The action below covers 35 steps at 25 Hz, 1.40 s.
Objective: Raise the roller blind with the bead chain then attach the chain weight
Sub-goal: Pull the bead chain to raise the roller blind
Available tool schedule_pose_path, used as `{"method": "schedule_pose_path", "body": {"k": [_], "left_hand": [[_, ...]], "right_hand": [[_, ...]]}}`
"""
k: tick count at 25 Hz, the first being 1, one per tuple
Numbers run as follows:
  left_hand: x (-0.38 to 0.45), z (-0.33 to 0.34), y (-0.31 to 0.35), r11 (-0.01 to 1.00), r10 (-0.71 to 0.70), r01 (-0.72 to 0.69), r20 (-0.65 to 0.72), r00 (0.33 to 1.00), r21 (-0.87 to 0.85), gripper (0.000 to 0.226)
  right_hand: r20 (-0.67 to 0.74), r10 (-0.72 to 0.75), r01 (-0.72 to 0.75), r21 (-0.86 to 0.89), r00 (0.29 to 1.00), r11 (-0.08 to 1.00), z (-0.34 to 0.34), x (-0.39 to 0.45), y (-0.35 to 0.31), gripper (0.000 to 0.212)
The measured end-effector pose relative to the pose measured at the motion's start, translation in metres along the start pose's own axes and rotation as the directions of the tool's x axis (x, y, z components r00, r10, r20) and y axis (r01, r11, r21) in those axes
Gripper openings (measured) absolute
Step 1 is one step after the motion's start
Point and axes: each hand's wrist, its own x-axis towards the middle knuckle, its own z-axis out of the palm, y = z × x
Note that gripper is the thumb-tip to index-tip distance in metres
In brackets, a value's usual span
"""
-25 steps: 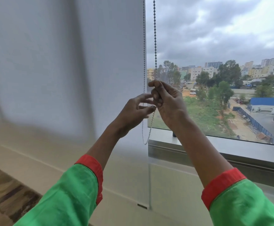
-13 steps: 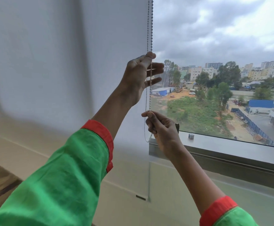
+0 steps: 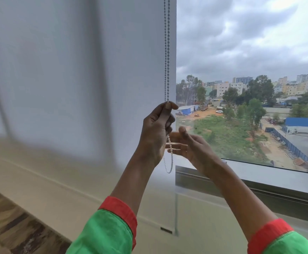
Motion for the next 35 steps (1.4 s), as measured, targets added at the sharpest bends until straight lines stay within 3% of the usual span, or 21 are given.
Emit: {"method": "schedule_pose_path", "body": {"k": [4, 7, 11, 15, 22, 27, 31, 35], "left_hand": [[-0.016, 0.003, -0.017, 1.0, -0.031, 0.031, 0.01, 0.999, 0.003, 0.027], [-0.026, -0.006, -0.035, 0.998, -0.055, 0.055, -0.011, 0.998, 0.029, 0.027], [-0.022, -0.02, -0.041, 0.993, -0.04, 0.036, 0.032, 0.999, 0.117, 0.025], [-0.001, -0.029, -0.032, 0.956, -0.153, 0.127, 0.079, 0.985, 0.264, 0.024], [0.041, -0.014, 0.024, 1.0, -0.025, 0.024, 0.066, 0.997, 0.017, 0.025], [0.057, 0.019, 0.052, 0.986, -0.006, 0.021, 0.088, 0.996, -0.167, 0.024], [0.054, 0.019, 0.051, 0.986, 0.07, -0.069, -0.004, 0.998, -0.149, 0.025], [0.043, 0.019, 0.052, 0.98, 0.117, -0.117, -0.012, 0.993, -0.16, 0.025]], "right_hand": [[-0.056, -0.189, 0.195, 0.145, 0.98, 0.97, 0.015, 0.026, -0.068, 0.04], [-0.047, -0.25, 0.254, 0.187, 0.967, 0.949, 0.035, 0.036, -0.107, 0.032], [-0.151, -0.323, 0.349, 0.192, 0.934, 0.917, 0.052, 0.038, -0.101, 0.029], [-0.174, -0.414, 0.439, 0.136, 0.893, 0.888, 0.051, 0.029, -0.08, 0.032], [-0.225, -0.314, 0.335, 0.061, 0.923, 0.94, 0.032, -0.004, -0.014, 0.029], [-0.183, -0.235, 0.242, 0.016, 0.955, 0.97, 0.035, -0.023, 0.028, 0.021], [-0.124, -0.193, 0.186, -0.068, 0.973, 0.98, 0.023, -0.02, 0.022, 0.022], [-0.096, -0.134, 0.116, -0.17, 0.986, 0.979, 0.016, -0.007, -0.017, 0.035]]}}
